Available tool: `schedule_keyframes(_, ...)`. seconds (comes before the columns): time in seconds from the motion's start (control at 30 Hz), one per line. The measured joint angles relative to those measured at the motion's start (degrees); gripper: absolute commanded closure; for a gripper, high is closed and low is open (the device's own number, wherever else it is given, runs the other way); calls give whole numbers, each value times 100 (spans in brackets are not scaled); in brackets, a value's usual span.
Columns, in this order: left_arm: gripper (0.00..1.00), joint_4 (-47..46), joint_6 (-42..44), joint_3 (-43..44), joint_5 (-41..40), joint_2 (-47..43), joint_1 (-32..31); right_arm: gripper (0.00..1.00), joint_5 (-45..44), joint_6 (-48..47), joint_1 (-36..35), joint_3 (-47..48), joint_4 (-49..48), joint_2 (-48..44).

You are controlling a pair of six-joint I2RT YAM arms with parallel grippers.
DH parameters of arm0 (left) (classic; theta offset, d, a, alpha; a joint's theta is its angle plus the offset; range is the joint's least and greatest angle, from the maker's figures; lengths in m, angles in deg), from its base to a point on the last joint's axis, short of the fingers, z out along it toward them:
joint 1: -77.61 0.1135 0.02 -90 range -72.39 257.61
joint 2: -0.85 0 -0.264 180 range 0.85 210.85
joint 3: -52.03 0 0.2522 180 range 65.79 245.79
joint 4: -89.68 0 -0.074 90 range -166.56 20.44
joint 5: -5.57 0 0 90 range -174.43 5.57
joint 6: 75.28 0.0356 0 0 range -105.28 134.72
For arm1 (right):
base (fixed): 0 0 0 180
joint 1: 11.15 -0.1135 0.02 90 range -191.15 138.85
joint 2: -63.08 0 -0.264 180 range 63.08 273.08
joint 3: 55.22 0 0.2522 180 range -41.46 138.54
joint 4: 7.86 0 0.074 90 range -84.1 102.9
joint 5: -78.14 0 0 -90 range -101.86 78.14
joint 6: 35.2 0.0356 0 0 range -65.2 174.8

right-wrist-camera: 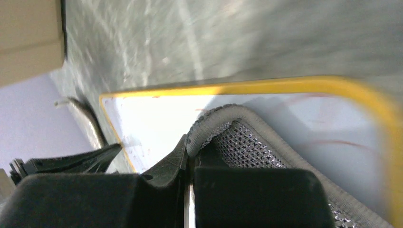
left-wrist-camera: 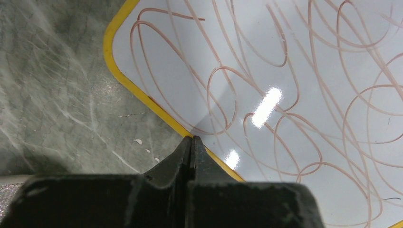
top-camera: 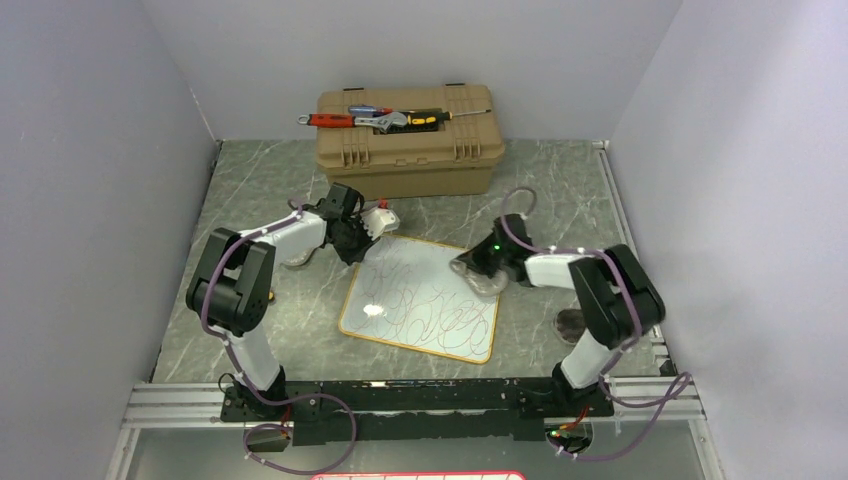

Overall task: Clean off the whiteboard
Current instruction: Erase the whiteboard at the center of the board.

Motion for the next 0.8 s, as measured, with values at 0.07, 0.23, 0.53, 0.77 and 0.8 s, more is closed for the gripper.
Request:
schedule_keyframes(0.07, 97, -48, 20, -39, 2, -22, 0, 100, -85, -35, 315, -365, 70, -367)
schedule_keyframes(0.23, 97, -72, 26, -46, 7, -22, -2, 100, -258, -70, 363, -173, 282, -280)
schedule_keyframes(0.53, 97, -103, 146, -68, 31, -22, -2, 100, -748, 74, -927, 2935, 852, 2006)
schedule_keyframes(0.77, 97, -192, 221, -151, 33, -83, -2, 100, -1029, 352, -986, 2393, 391, 1775)
schedule_keyframes(0.8, 97, -205, 238, -168, 35, -96, -4, 100, -1027, 365, -907, 2015, 313, 1510)
